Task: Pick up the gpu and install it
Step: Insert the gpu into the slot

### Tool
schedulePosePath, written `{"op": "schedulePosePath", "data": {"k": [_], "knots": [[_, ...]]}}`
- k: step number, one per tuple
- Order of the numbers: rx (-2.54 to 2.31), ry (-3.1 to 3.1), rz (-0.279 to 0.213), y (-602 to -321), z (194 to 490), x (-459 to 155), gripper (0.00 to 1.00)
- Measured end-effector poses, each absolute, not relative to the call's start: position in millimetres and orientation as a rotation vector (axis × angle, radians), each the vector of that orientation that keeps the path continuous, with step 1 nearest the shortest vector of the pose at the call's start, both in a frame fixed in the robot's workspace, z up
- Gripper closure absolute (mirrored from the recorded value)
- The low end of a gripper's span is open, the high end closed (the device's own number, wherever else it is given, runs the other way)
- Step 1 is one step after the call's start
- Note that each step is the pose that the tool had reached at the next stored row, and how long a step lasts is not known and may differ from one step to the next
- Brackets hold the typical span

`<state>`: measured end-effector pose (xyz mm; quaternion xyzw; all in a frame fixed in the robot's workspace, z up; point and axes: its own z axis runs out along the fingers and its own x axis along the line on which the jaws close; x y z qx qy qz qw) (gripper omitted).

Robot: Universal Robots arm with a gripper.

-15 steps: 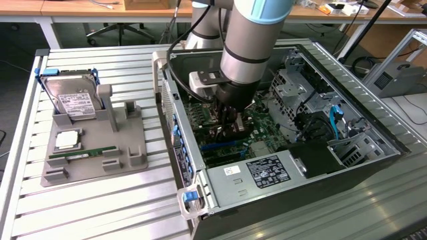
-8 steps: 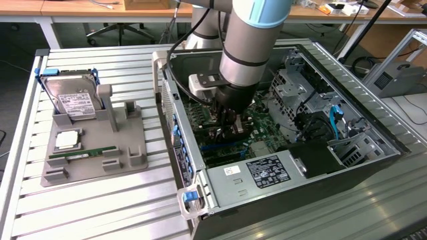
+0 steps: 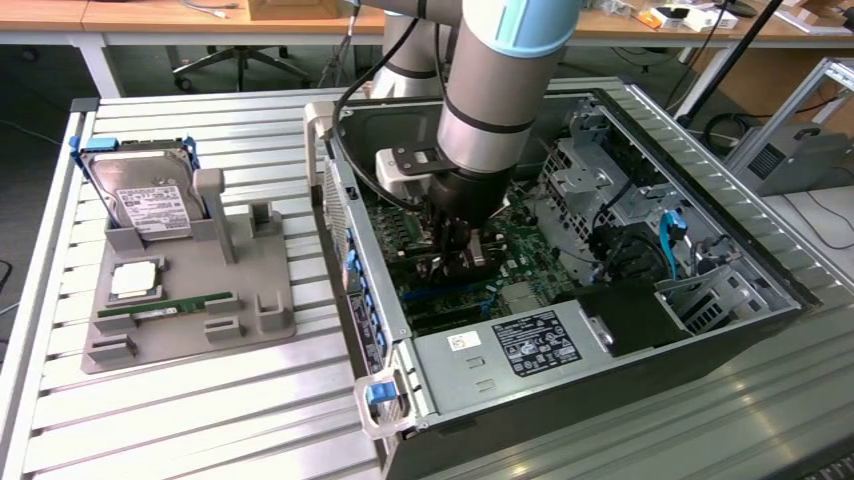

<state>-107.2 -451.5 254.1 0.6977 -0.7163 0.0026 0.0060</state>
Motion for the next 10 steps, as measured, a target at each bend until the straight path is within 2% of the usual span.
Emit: {"op": "schedulePosePath", "data": {"k": [10], "knots": [[2.184, -2.242, 0.008, -451.0, 251.1, -108.5, 0.7]]}}
